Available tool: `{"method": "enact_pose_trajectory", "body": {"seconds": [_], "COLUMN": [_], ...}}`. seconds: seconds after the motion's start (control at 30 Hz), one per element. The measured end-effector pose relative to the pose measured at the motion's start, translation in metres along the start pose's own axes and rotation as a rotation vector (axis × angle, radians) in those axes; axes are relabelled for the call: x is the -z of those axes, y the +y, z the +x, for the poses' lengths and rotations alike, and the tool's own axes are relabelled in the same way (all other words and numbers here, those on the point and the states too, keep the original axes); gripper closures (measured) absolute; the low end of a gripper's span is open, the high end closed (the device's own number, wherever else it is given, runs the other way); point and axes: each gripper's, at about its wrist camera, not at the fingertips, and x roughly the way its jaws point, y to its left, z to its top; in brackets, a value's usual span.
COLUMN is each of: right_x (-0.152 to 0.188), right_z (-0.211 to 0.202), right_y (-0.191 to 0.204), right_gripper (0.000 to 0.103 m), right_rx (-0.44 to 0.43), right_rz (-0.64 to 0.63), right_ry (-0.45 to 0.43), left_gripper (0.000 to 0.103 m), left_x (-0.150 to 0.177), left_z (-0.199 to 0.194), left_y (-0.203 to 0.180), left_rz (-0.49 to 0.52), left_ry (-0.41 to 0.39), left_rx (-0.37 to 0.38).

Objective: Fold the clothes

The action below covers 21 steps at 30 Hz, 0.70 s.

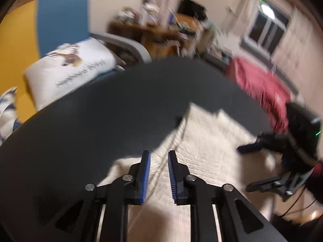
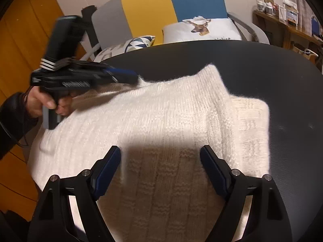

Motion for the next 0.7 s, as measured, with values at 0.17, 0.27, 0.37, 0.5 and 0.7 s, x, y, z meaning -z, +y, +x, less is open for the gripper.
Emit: {"method": "enact_pose_trajectory", "body": {"seconds": [0.17, 0.27, 0.37, 0.5, 0.7], "right_x": [-0.013, -0.012, -0.004, 0.009, 0.017], "right_z": [-0.013, 0.003, 0.027, 0.048, 0.054], "right_y": [0.03, 0.061, 0.095, 0.122, 0.127], "right_gripper": [0.019, 0.019, 0.019, 0.011, 0.003], "right_rx": [-0.108, -0.196, -0.247, -0.235, -0.236], "right_rz": [-0.038, -0.1, -0.187, -0.273, -0.333], "right_ry": [-0.073, -0.036, 0.032, 0.081, 0.055], "left_gripper": [0.082, 0.082, 0.081, 0.078, 0.075], "left_x": [0.049, 0.082, 0.102, 0.102, 0.076], "left_z": [-0.077, -0.104, -0.124, -0.133, -0.092], "left_y": [0.039, 0.055, 0.074, 0.084, 0.063], "left_rz": [-0.061, -0.035, -0.033, 0.005, 0.168], "left_ry": [-0.032, 0.017, 0.044, 0.017, 0.153], "left_rx": [-0.122, -0.213, -0.237, -0.153, 0.079]}}
